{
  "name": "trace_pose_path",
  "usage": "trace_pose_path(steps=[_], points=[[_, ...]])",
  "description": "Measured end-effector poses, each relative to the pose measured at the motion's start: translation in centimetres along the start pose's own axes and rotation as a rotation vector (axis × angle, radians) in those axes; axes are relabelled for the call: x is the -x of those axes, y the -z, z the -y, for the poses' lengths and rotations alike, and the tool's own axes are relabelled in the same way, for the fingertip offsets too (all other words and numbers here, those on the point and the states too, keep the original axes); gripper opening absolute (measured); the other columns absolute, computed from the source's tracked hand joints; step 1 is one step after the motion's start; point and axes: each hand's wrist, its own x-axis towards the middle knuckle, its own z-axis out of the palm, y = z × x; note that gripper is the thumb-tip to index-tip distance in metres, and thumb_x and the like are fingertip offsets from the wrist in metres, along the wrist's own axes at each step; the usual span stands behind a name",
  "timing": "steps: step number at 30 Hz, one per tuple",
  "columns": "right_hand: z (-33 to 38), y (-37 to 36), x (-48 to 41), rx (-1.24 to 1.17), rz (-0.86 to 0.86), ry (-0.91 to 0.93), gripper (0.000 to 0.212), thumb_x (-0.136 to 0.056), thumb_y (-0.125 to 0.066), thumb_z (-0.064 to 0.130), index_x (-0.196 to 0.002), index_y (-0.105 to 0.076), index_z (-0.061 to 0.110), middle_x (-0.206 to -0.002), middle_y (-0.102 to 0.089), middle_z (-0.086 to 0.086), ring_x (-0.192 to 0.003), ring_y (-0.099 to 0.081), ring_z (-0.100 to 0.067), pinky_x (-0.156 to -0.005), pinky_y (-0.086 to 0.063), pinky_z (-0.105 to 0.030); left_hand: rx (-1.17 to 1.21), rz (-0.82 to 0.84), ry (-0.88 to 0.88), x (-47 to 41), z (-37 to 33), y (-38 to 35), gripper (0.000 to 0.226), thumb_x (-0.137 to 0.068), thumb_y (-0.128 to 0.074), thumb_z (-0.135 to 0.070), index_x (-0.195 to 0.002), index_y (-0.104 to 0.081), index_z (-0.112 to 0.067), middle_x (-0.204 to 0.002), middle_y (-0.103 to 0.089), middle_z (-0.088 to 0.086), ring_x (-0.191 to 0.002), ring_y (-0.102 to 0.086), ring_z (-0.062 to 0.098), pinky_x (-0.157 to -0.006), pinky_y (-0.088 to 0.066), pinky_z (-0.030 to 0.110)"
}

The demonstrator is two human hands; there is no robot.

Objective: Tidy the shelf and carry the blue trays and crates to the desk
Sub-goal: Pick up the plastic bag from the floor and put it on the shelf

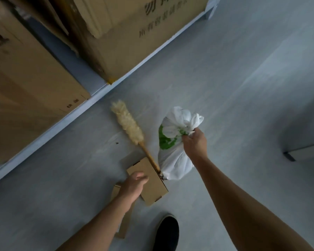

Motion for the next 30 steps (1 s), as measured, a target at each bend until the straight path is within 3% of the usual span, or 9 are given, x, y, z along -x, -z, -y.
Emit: trace_pose_path(steps=[4,7,11,13,15,17,21,25,30], points=[[8.7,6.4,9.1,-0.083,0.033,0.028,0.006,-0.078,-0.055,0.007,-0.078,-0.058,0.012,-0.077,-0.068,-0.012,-0.075,-0.067,-0.031,-0.066,-0.056,-0.045,0.19,0.021,0.077,9.7,-4.8,1.2,0.047,-0.094,-0.053,-0.047,-0.138,-0.047,-0.031,-0.143,-0.05,0.001,-0.123,-0.052,0.025,-0.079,-0.048,0.036],[16.0,11.8,17.3,-0.145,0.097,0.048,0.009,-0.075,-0.056,0.006,-0.081,-0.061,0.009,-0.074,-0.068,-0.009,-0.068,-0.064,-0.024,-0.062,-0.055,-0.043,0.332,0.042,0.105,19.2,-8.3,3.6,0.056,-0.091,-0.051,-0.058,-0.141,-0.042,-0.035,-0.144,-0.047,0.0,-0.126,-0.05,0.028,-0.082,-0.047,0.041],[26.1,17.6,28.4,-0.199,0.209,0.121,0.016,-0.074,-0.058,0.002,-0.078,-0.064,0.017,-0.062,-0.064,0.007,-0.061,-0.06,-0.011,-0.058,-0.05,-0.033,0.566,0.141,0.136,31.8,-10.0,7.8,0.076,-0.072,-0.061,-0.074,-0.135,-0.052,-0.032,-0.133,-0.061,0.003,-0.119,-0.059,0.03,-0.092,-0.051,0.048],[30.7,19.1,33.3,-0.254,0.278,0.164,0.02,-0.073,-0.059,0.002,-0.077,-0.065,0.02,-0.064,-0.068,0.009,-0.066,-0.064,-0.012,-0.063,-0.055,-0.036,0.78,0.216,0.065,38.2,-10.5,10.0,0.066,-0.08,-0.062,-0.064,-0.13,-0.061,-0.021,-0.128,-0.066,0.01,-0.118,-0.061,0.033,-0.099,-0.049,0.049],[34.6,20.0,38.4,-0.256,0.353,0.213,0.022,-0.075,-0.059,0.0,-0.077,-0.065,0.021,-0.064,-0.068,0.012,-0.065,-0.063,-0.008,-0.063,-0.054,-0.033,0.954,0.233,-0.033,44.3,-9.8,12.3,0.043,-0.094,-0.053,-0.047,-0.12,-0.068,-0.015,-0.118,-0.072,0.01,-0.104,-0.069,0.028,-0.086,-0.057,0.041],[38.2,20.0,42.8,-0.254,0.434,0.302,0.023,-0.077,-0.059,-0.001,-0.076,-0.064,0.021,-0.062,-0.067,0.013,-0.062,-0.062,-0.004,-0.062,-0.052,-0.03,1.018,0.197,-0.11,49.4,-8.6,14.8,0.034,-0.092,-0.054,-0.036,-0.115,-0.068,-0.015,-0.107,-0.076,0.008,-0.089,-0.074,0.022,-0.072,-0.061,0.036],[44.0,18.5,51.5,-0.217,0.546,0.403,0.029,-0.082,-0.061,0.002,-0.081,-0.061,0.031,-0.076,-0.07,0.011,-0.072,-0.068,0.001,-0.066,-0.055,-0.023,1.127,0.124,-0.261,56.9,-5.0,20.3,0.027,-0.097,-0.049,-0.026,-0.112,-0.068,-0.013,-0.1,-0.077,0.008,-0.084,-0.075,0.02,-0.065,-0.06,0.033],[48.2,15.4,58.9,-0.164,0.609,0.499,0.022,-0.073,-0.067,0.013,-0.092,-0.067,0.025,-0.092,-0.074,-0.002,-0.089,-0.071,-0.022,-0.082,-0.06,-0.049,1.15,0.041,-0.361,62.9,-0.1,27.0,0.026,-0.094,-0.057,-0.023,-0.116,-0.067,-0.017,-0.095,-0.078,0.004,-0.08,-0.075,0.019,-0.064,-0.06,0.035],[53.1,9.1,67.1,-0.164,0.642,0.533,0.027,-0.068,-0.072,0.018,-0.095,-0.069,0.025,-0.096,-0.075,-0.004,-0.095,-0.071,-0.026,-0.09,-0.056,-0.054,1.169,0.0,-0.493,68.1,6.9,36.5,0.032,-0.087,-0.062,-0.018,-0.119,-0.067,-0.016,-0.108,-0.074,0.007,-0.089,-0.073,0.022,-0.071,-0.059,0.039]])
